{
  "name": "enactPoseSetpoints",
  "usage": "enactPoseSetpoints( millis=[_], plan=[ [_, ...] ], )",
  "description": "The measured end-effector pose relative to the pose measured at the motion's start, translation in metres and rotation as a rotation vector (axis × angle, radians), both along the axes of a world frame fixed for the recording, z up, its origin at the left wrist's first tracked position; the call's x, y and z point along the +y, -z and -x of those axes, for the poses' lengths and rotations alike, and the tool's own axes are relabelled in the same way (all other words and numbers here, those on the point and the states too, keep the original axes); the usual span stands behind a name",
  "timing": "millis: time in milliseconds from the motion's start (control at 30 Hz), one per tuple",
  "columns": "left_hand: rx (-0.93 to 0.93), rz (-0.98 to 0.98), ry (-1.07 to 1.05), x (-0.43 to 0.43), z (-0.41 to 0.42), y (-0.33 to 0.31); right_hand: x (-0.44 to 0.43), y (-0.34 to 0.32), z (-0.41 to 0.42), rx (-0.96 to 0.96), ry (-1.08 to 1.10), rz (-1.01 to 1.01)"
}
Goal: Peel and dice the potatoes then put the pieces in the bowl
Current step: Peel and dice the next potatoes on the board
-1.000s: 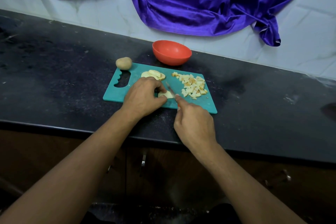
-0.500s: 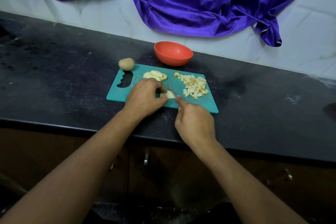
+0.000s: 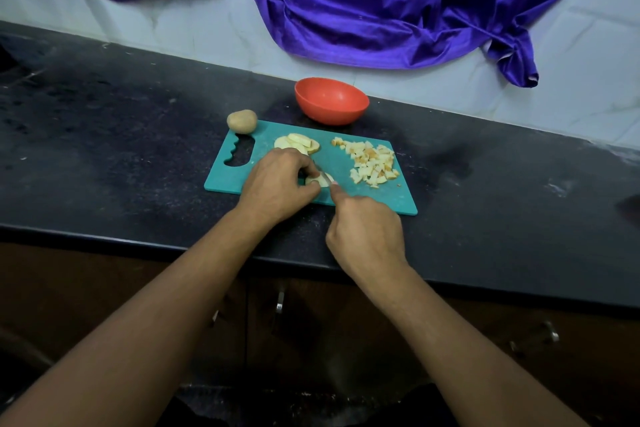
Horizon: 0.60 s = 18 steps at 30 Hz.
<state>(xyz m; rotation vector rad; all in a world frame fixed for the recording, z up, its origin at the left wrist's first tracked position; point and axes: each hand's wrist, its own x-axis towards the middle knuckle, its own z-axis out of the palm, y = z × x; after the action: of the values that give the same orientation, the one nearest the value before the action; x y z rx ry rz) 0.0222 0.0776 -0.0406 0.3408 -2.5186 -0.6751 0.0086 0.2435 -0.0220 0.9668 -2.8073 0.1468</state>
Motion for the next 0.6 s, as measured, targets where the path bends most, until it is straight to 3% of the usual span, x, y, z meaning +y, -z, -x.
enactPoseSetpoints(
  millis=[267,600],
  plan=[
    [-0.027,0.014,-0.016,0.0007,-0.0009,-0.0018,0.007,0.0025,-0.0031,-0.06,0.057,0.229],
    [-0.021,0.102,0.015,0.0049,-0.0005,-0.0028,0.0062,-0.0004,0.0006,-0.054,0.028,0.128]
  ],
)
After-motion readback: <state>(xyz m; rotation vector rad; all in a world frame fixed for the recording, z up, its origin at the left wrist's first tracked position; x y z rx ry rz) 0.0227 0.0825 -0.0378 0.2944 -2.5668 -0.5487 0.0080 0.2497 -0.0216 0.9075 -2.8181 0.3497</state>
